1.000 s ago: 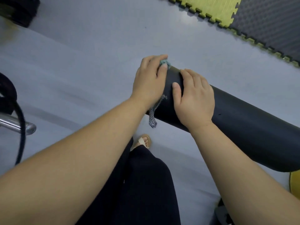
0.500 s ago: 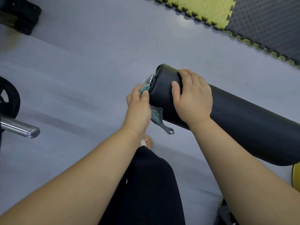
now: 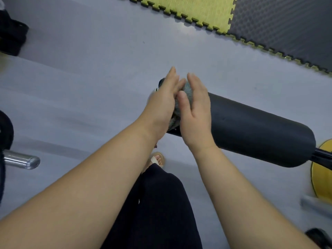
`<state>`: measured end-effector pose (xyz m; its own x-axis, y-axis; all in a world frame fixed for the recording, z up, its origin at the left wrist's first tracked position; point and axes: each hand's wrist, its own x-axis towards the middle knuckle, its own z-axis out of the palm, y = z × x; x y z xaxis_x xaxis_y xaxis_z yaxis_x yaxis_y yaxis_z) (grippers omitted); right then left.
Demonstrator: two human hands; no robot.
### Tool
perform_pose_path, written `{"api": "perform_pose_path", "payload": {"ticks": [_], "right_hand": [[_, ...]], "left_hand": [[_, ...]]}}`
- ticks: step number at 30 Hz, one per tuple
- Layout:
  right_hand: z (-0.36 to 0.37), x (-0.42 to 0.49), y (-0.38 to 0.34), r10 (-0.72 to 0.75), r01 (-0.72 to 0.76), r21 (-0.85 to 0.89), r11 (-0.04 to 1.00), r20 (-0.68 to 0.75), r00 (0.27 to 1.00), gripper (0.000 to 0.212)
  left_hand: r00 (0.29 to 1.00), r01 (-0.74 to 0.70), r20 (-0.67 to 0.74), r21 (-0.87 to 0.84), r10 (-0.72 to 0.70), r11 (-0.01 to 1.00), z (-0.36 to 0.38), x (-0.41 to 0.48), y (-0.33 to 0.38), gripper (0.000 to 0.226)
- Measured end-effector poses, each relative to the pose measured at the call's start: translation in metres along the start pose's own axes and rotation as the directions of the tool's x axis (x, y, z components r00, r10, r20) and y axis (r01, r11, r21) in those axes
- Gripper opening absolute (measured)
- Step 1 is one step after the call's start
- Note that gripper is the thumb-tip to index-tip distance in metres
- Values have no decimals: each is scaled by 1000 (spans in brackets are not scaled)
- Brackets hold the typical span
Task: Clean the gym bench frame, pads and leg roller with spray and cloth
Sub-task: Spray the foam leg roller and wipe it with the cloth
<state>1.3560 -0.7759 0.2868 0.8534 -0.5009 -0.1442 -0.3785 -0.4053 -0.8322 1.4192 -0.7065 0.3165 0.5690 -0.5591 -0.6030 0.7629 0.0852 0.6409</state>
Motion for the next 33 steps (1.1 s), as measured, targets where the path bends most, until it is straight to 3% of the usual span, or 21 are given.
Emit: {"api": "perform_pose_path", "payload": {"ticks": [1,2,5,7,10,12,14,16,18,21,26,28,29,31,33], "right_hand": [[6,-1,1,-8,8,-100,995,6,1000,55],[11,0,3,-17,21,-223,975,21,1000,57],[19,8,12,-105,105,-438,893,24,994,51],[21,17,17,-150,148,-446,883,31,988,39],[4,24,21,-194,213,-421,882,89,977,38],[-22,25,33,-120,140,-437,888,73,990,38],[-57,25,49,43,-45,-462,886,-14,999,38],[-83,25,58,192,-219,-470,855,-106,976,38],[-81,30,52,270,-300,-454,839,-131,954,39],[-39,41,28,256,-275,-453,848,-105,961,42],[18,42,-6,27,16,-427,904,93,995,32],[5,41,4,-33,66,-421,905,84,996,26],[-7,41,15,-24,40,-435,899,42,999,24],[-36,38,41,115,-159,-462,873,-122,986,24],[-61,32,58,266,-398,-409,821,-343,901,26]], "left_hand": [[998,-2,-58,-69,-2,998,-1,0,5,37],[987,-27,-157,-32,22,999,-2,-1,11,32],[901,-48,-386,368,199,929,-13,2,22,29],[896,37,-386,553,217,832,-16,7,20,35],[937,107,-308,704,165,702,-11,14,9,36],[946,137,-282,796,160,589,-10,17,6,38],[952,173,-270,862,144,476,-10,17,6,41],[959,182,-248,912,140,367,-9,16,8,42],[964,192,-234,943,130,272,-7,16,11,44],[964,232,-259,932,65,278,-4,16,17,45],[972,201,-231,917,48,343,-11,18,30,28],[974,205,-226,920,25,335,-12,20,34,32],[973,215,-230,921,9,324,-11,21,34,35],[978,206,-206,943,-26,262,-8,17,33,36],[994,111,-107,982,-37,153,-3,16,31,37]]}}
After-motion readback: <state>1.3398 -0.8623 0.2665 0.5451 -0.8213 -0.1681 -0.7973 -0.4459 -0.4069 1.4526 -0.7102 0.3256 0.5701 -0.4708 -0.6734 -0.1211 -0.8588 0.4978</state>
